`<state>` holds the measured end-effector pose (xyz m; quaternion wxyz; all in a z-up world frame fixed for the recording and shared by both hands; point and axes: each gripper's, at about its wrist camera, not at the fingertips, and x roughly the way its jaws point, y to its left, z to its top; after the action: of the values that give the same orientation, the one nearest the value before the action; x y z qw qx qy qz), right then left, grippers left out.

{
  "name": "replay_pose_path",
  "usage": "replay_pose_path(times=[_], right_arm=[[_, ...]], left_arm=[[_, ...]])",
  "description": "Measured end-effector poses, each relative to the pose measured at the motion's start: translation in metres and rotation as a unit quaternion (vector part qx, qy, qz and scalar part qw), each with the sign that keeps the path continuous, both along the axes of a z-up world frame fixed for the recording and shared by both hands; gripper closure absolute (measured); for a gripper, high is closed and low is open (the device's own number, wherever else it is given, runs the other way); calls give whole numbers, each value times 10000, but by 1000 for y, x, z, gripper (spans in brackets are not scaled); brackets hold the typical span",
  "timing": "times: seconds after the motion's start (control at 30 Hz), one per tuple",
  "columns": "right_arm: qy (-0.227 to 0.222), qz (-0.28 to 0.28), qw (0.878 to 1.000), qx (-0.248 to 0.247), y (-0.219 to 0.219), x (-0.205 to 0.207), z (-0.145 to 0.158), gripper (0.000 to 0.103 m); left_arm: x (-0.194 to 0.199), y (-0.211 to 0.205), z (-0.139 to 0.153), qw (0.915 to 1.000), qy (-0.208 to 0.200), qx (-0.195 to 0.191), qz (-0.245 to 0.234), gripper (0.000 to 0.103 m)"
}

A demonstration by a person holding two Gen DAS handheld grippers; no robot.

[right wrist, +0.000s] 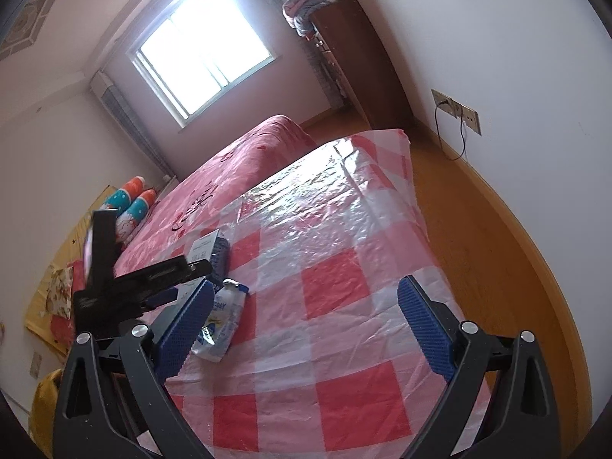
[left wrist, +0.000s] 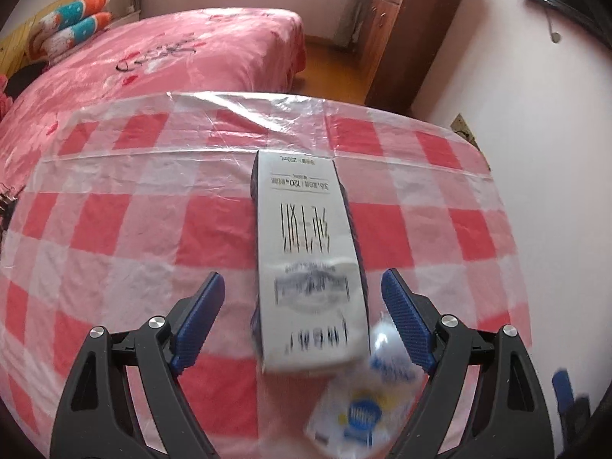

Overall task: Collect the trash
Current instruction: 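Grasp the white milk carton with the left tool while the right tool grasps the Magic Day bottle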

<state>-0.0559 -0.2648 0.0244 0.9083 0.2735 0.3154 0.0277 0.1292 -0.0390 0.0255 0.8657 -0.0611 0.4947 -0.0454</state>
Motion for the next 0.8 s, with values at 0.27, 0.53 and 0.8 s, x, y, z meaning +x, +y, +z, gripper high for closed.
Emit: replay_pose_path(times=[0.27,0.53,0.8], right_arm=[[36,82,10000,26,1,2,-2,7],[48,239,9997,20,8,4,-2,7],[264,862,9956,-238,41,15,-8,8]], left_arm=[[23,-3,-13,9997,61,179,135,28],[-9,-6,-12,9985,-13,386,-387,37],[-81,-14,-11,9939,73,328,-1050,37]])
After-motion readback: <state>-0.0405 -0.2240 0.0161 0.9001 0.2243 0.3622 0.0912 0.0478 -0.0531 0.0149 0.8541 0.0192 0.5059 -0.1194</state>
